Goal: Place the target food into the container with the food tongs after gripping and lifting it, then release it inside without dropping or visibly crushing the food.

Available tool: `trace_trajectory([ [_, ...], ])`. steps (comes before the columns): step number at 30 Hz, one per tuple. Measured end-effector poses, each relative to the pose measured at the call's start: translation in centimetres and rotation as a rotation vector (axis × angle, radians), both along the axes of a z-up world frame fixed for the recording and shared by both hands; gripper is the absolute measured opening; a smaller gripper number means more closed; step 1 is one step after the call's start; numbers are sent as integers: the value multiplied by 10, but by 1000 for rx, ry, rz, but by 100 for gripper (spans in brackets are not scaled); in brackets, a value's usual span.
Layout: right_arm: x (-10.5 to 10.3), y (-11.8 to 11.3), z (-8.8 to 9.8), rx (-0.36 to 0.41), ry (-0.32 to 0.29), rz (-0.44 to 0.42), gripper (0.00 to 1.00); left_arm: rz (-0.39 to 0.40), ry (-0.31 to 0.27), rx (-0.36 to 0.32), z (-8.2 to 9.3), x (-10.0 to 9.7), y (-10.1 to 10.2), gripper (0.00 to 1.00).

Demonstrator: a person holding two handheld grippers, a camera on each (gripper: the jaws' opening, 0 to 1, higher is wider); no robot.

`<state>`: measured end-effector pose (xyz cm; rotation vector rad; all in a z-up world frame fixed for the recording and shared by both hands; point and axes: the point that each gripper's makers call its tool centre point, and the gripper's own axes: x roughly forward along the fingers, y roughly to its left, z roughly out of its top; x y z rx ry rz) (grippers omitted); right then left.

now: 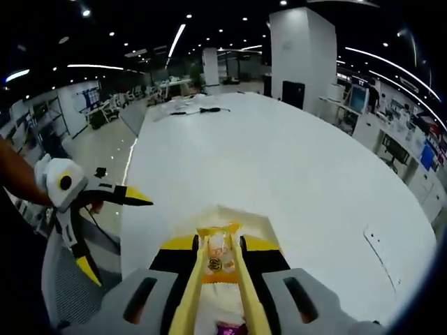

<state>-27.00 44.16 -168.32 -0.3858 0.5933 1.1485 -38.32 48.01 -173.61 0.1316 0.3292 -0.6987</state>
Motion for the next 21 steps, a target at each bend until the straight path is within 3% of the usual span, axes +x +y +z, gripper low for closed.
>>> trace_trajectory([
  [12,-3,3,-2,20,21,19,26,5,5,-5,0,1,1,95],
  [21,0,-5,4,45,-9,15,27,4,8,-5,-1,1,1,95],
])
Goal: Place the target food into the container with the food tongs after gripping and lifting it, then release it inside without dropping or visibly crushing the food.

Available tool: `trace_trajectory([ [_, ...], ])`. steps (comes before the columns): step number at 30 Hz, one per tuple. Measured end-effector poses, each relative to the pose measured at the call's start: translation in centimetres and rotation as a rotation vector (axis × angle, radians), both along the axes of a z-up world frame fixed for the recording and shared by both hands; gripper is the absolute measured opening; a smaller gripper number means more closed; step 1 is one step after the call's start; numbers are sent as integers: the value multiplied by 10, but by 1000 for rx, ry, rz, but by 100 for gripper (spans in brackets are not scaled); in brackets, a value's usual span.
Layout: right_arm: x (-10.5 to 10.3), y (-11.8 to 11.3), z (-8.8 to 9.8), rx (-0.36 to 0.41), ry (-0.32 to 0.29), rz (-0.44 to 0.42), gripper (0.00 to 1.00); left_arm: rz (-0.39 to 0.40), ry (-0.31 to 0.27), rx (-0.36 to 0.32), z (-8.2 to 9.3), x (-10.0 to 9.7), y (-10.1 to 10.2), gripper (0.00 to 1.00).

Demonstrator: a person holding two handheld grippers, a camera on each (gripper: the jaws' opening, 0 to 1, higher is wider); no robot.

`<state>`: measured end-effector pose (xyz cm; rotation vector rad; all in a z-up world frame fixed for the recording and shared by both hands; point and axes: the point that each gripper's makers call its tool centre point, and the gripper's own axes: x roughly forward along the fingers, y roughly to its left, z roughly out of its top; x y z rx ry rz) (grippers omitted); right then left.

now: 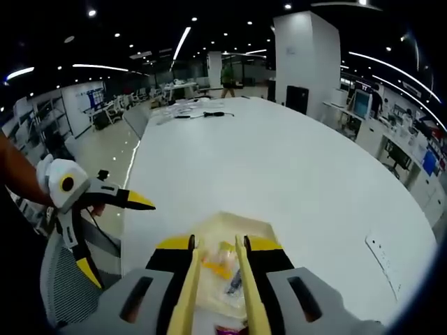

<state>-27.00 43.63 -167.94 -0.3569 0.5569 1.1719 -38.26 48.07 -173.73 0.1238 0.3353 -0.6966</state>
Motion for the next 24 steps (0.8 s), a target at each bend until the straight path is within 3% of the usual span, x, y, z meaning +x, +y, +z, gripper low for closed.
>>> trace_trajectory([
  [11,2,-15,8,-14,-50,8,27,-1,3,1,0,0,0,95],
  [24,2,-47,8,-14,-45,-11,27,-3,2,2,0,-1,-1,95],
])
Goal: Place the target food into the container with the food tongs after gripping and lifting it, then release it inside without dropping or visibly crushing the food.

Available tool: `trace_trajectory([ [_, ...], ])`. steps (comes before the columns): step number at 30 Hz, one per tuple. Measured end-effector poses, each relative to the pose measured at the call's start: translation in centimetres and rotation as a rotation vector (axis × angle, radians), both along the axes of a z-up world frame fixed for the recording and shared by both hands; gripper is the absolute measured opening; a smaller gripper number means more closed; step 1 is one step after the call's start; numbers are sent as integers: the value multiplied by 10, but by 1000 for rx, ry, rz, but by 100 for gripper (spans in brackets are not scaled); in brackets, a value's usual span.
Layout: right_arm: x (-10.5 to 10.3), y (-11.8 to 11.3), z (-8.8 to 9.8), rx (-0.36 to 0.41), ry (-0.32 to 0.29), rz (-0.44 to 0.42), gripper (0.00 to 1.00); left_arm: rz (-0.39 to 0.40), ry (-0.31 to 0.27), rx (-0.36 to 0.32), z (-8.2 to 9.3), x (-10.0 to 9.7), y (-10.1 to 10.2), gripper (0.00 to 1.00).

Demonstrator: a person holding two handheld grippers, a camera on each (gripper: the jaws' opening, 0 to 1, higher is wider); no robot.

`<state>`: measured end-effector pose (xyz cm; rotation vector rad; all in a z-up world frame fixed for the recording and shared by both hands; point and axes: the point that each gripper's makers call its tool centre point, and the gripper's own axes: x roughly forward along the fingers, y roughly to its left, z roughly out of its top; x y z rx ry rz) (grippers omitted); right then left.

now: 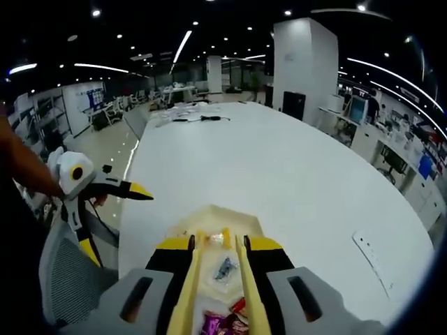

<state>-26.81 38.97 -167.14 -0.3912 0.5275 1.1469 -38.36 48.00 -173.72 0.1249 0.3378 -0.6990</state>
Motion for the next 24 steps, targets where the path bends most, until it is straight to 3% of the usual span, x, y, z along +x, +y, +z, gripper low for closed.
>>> trace_trajectory([
  [15,18,-85,4,-29,-26,-79,28,-9,0,2,0,-1,-3,95],
  [24,21,-118,11,-37,-53,-100,28,-12,0,-27,3,-1,-5,99],
])
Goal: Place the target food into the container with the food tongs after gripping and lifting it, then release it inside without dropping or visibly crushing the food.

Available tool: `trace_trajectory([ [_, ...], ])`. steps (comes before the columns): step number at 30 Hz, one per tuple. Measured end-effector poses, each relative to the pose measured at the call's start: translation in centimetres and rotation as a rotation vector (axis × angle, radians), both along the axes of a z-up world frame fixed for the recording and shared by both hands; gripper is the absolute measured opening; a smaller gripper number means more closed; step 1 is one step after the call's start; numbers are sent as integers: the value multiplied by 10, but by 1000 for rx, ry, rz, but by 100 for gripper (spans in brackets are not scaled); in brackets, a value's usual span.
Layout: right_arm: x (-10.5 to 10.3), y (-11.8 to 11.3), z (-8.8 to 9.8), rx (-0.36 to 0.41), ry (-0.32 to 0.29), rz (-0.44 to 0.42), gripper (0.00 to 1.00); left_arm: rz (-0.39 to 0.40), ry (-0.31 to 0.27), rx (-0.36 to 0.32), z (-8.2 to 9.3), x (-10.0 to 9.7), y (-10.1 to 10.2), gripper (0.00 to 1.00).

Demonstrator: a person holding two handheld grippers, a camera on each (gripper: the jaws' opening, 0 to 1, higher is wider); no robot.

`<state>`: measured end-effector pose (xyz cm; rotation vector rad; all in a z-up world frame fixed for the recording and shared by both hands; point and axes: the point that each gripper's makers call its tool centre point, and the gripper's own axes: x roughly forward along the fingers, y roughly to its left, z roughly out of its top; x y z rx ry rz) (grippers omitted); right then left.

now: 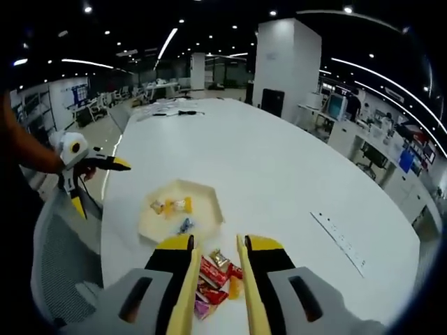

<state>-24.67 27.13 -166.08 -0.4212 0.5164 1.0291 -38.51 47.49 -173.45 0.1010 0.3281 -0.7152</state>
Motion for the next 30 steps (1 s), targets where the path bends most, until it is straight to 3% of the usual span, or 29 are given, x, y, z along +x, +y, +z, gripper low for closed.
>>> trace_trajectory([
  [14,4,0,2,-6,-52,44,28,-6,6,-6,0,-1,-2,100],
  [30,24,16,-24,-12,-62,92,28,1,24,-3,-4,0,0,99],
])
